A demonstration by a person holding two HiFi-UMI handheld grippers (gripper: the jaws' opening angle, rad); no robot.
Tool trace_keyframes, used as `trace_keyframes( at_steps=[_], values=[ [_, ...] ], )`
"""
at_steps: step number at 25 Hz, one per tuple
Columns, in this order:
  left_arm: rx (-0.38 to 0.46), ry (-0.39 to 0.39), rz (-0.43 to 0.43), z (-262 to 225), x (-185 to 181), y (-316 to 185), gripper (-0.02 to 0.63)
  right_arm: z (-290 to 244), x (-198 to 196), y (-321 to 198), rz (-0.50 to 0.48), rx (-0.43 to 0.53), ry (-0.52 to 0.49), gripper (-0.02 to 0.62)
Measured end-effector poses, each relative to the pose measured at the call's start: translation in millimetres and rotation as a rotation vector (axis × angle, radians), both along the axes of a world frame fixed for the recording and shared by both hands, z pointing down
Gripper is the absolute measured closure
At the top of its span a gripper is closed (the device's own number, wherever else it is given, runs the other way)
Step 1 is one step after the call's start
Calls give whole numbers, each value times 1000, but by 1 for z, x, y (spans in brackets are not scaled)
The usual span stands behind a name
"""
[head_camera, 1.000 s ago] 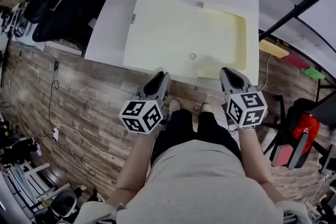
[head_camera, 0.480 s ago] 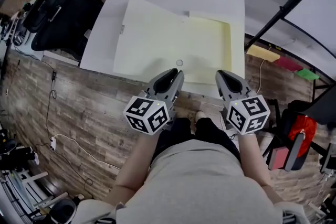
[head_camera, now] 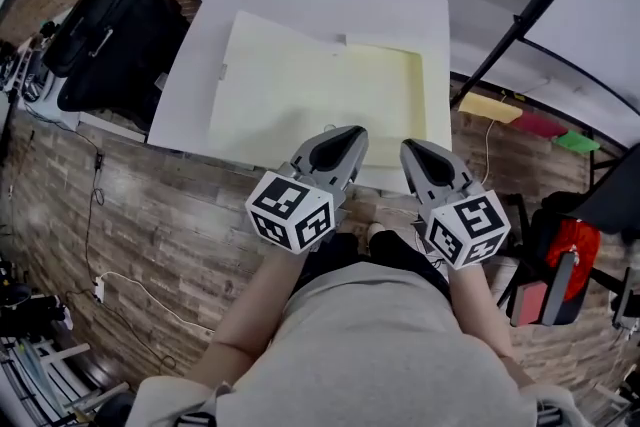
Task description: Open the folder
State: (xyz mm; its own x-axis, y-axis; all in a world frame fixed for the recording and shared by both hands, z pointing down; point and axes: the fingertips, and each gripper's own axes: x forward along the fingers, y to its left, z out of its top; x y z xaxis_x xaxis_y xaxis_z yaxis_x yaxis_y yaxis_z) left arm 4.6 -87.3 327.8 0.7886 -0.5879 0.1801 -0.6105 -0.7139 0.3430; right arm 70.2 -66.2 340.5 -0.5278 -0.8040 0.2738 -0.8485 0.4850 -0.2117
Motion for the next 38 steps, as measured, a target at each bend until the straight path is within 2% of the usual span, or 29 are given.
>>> trace_keyframes(
  at_steps=[5, 10, 23, 31, 38],
  values=[
    [22, -38, 56, -1, 6, 5, 586, -8, 8, -1, 69, 18, 6, 574],
    [17, -81, 75, 3, 1, 9, 588, -9, 7, 1, 93, 28, 18, 574],
    [22, -145, 76, 18, -5, 11, 588, -3, -12, 3, 72, 12, 34, 574],
    [-6, -139, 100, 25, -6, 12, 588, 3, -20, 2, 42, -3, 76, 574],
    [17, -150, 121, 23, -4, 9, 588, 3, -21, -2, 49, 4, 80, 574]
  ],
)
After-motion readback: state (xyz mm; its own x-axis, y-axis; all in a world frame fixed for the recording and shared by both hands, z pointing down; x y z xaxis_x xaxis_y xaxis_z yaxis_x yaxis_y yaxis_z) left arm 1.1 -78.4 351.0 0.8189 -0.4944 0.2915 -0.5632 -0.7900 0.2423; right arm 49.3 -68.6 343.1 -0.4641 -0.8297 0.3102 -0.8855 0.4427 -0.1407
